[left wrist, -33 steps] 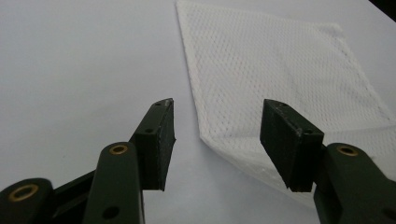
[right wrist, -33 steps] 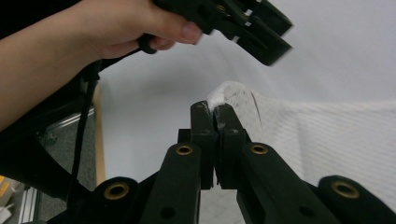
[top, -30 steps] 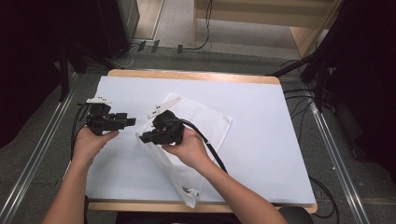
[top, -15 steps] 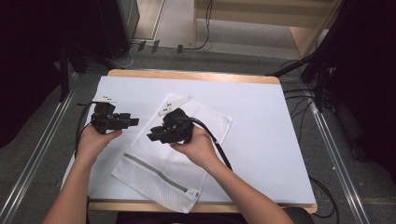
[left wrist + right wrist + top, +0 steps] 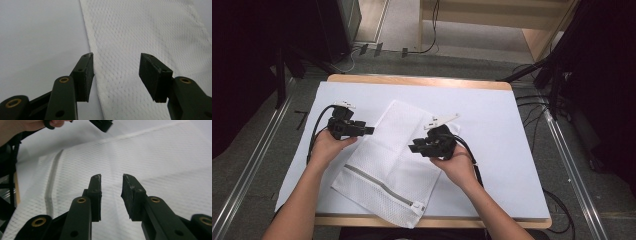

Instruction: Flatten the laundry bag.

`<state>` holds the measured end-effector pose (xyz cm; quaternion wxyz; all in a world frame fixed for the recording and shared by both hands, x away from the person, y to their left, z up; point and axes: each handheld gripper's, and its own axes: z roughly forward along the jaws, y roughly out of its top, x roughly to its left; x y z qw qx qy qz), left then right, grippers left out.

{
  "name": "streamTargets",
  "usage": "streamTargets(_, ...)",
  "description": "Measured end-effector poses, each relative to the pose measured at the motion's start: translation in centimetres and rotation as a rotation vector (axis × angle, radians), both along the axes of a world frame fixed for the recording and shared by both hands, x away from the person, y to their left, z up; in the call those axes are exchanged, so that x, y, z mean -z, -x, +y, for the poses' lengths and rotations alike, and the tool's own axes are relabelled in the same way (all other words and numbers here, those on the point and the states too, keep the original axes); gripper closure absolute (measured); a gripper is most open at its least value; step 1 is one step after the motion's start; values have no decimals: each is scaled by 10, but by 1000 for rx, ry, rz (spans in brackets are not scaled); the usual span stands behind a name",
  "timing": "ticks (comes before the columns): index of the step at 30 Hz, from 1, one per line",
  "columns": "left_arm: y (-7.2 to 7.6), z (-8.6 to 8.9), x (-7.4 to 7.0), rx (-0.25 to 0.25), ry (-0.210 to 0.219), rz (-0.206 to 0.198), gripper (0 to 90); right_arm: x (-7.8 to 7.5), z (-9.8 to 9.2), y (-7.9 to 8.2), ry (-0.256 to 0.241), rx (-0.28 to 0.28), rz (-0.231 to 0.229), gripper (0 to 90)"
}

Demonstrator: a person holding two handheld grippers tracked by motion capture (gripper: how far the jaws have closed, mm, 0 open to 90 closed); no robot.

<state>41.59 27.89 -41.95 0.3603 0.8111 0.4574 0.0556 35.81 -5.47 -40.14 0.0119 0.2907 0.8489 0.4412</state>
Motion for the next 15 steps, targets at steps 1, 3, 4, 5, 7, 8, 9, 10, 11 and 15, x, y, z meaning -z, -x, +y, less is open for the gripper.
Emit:
streamTargets(1,-1,-1,1,2,-2,-4,463,1,-6,0,0,15,4,707)
streamTargets(3,-4,-2,3,6,-5,3,464,5,-16,0,-1,38,-1,701)
streamTargets(4,-5,-3,3,10,-12,3,464,6,-21,0,-2,48,0,699)
streamTargets(5,-6,-3,4,12,-17,3,465,7,-25,1,1,62,3,698)
streamTargets(7,-8,-5,6,17,-19,8,465,11,-33,1,-1,82,-5,693)
streamTargets(8,-10,-6,7,16,-18,10,465,13,-37,1,-6,89,-9,687)
streamTargets(9,-10,-6,8,18,-21,11,465,14,-41,1,-2,104,-7,683)
streamTargets(10,-11,-6,9,20,-23,12,465,15,-44,1,-1,107,-16,676)
streamTargets(11,-12,-7,10,18,-21,12,465,17,-47,1,-1,114,-18,672)
streamTargets(15,-14,-6,12,20,-19,14,464,23,-61,-3,14,155,-22,665)
